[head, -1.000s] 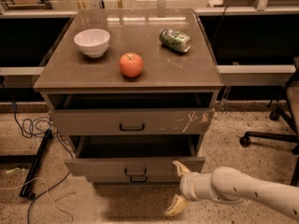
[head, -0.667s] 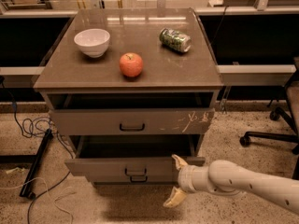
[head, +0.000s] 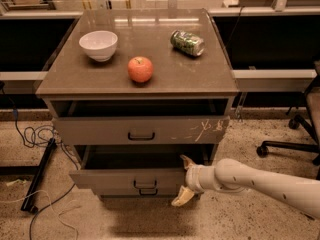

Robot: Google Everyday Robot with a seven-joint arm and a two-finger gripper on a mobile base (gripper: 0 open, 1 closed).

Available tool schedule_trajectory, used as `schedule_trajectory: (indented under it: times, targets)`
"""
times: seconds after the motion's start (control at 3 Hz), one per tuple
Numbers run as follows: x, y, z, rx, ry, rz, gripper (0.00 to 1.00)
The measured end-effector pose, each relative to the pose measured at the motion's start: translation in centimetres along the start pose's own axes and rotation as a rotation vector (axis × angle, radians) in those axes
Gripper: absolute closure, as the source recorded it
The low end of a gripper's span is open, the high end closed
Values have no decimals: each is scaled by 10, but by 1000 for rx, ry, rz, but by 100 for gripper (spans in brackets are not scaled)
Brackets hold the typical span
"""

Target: Open middle drawer

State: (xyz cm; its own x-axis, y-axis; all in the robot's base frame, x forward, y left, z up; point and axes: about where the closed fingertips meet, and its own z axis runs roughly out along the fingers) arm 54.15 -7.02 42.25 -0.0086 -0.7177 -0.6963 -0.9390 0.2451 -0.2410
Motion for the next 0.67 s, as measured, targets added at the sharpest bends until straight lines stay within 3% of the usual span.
schedule_trajectory:
  times: [0.33, 0.67]
  targets:
    - [0, 0, 0, 0, 0, 0, 16]
    - [0, 0, 0, 0, 0, 0, 39]
